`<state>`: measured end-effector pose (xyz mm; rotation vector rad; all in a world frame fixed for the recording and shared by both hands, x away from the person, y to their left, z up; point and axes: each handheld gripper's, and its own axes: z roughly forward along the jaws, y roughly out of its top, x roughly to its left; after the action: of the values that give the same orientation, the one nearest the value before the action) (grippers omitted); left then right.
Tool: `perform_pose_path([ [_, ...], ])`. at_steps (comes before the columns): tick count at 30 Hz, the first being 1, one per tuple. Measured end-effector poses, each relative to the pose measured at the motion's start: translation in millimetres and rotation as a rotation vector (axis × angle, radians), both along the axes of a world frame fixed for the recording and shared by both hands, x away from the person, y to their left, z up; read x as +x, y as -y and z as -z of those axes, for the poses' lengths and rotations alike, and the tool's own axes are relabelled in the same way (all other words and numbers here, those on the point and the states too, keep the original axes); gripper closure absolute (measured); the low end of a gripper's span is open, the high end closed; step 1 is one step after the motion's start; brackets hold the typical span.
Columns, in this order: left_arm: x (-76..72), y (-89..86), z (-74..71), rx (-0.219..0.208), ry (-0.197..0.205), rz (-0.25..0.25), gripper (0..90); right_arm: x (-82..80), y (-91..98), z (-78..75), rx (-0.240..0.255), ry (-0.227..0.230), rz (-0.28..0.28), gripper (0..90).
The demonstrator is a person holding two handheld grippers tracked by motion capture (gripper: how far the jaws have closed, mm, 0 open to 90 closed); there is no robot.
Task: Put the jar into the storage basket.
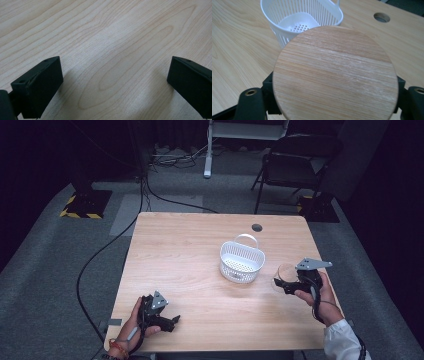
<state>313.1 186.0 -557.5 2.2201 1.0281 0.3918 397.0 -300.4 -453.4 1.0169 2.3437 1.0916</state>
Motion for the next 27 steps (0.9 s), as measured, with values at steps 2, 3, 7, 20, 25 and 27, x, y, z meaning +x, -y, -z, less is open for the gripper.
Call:
perform_pose_path([
  [2, 0.0, 0.0, 0.0, 0.000, 0.000, 0.000, 0.0, 1.7, -6.3, -8.8, 0.002, 0.008, -0.010, 25.5],
  [3, 0.0, 0.0, 0.0, 0.000, 0.000, 0.000, 0.1, 2.5, -8.6, -11.6, -0.001, 0.014, -0.013, 25.5],
  [7, 0.0, 0.0, 0.0, 0.000, 0.000, 0.000, 0.0, 6.9, -20.7, -25.5, -0.003, 0.028, -0.033, 25.5],
  [20, 0.0, 0.0, 0.0, 0.000, 0.000, 0.000, 0.0, 29.1, -60.8, -53.5, -0.011, 0.064, -0.067, 25.5],
  [25, 0.0, 0.0, 0.0, 0.000, 0.000, 0.000, 0.0, 36.2, -74.2, -54.4, -0.017, 0.064, -0.075, 25.5],
  [27, 0.0, 0.0, 0.0, 0.000, 0.000, 0.000, 0.0, 39.1, -79.2, -53.9, -0.022, 0.063, -0.073, 25.5],
])
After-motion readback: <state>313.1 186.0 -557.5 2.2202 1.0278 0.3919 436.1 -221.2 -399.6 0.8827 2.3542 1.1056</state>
